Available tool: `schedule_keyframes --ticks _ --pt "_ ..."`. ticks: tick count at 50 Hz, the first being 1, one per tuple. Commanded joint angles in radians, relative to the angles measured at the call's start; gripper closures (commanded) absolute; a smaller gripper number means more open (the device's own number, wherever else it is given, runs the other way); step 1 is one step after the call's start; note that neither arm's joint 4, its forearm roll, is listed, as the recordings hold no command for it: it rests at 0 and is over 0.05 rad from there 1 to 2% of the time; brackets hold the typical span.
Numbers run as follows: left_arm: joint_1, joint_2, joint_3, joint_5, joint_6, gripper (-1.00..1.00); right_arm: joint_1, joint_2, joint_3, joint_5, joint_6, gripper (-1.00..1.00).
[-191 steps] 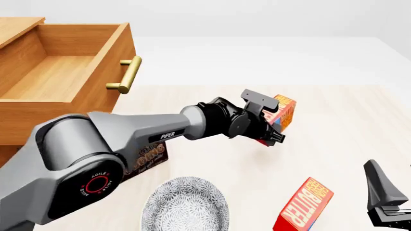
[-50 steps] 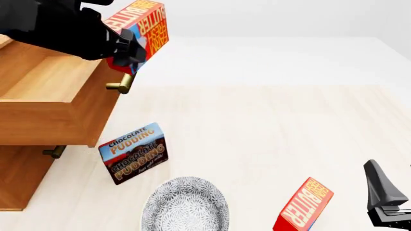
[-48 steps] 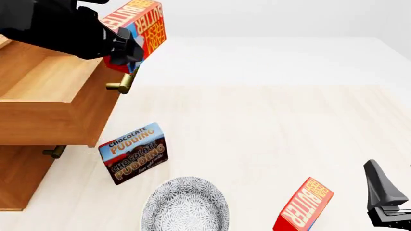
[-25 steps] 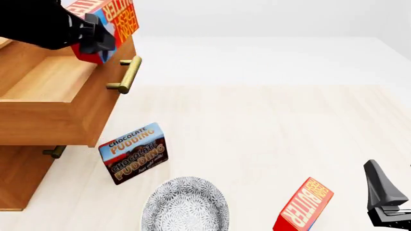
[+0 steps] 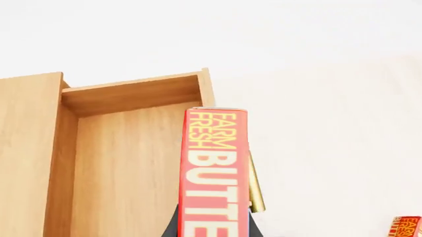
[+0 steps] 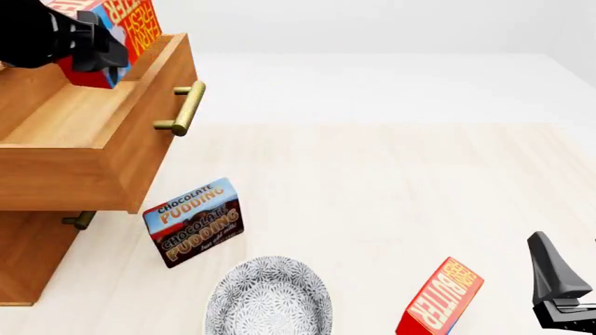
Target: Put the butter at the front in the top drawer of the cabinet and close it.
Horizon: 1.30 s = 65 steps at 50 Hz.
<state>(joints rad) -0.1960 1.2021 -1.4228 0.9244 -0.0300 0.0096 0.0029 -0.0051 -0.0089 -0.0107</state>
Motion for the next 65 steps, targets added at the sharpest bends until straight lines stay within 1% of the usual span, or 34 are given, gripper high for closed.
schedule_keyframes --ticks 1,7,11,12,22,39,44,47,65 --pt "0.056 -0.039 -0.001 0.020 0.020 1.00 -0.001 -0.001 0.001 0.000 0.000 -1.00" --pt "0.090 -0.063 0.040 0.012 0.012 1.00 -0.001 -0.001 0.001 0.000 0.000 -1.00" --pt "0.103 -0.071 0.051 0.012 0.010 1.00 -0.001 -0.001 0.001 0.000 0.001 -1.00" --pt "0.126 -0.075 0.044 0.016 0.017 1.00 -0.001 -0.001 0.001 0.000 0.001 -1.00" --pt "0.169 -0.082 0.027 0.038 0.016 1.00 -0.001 -0.001 0.001 0.000 0.000 -1.00" --pt "0.193 -0.048 0.054 0.032 0.016 1.00 -0.001 -0.001 0.001 0.000 0.001 -1.00" --pt "0.216 -0.029 0.049 0.034 0.036 1.00 -0.001 -0.001 0.001 0.000 0.000 -1.00" --pt "0.220 -0.027 0.050 0.030 0.034 1.00 -0.001 -0.001 0.001 0.000 0.000 -1.00" --pt "0.216 0.000 0.136 -0.051 0.014 1.00 -0.001 -0.001 0.001 0.000 0.000 -1.00"
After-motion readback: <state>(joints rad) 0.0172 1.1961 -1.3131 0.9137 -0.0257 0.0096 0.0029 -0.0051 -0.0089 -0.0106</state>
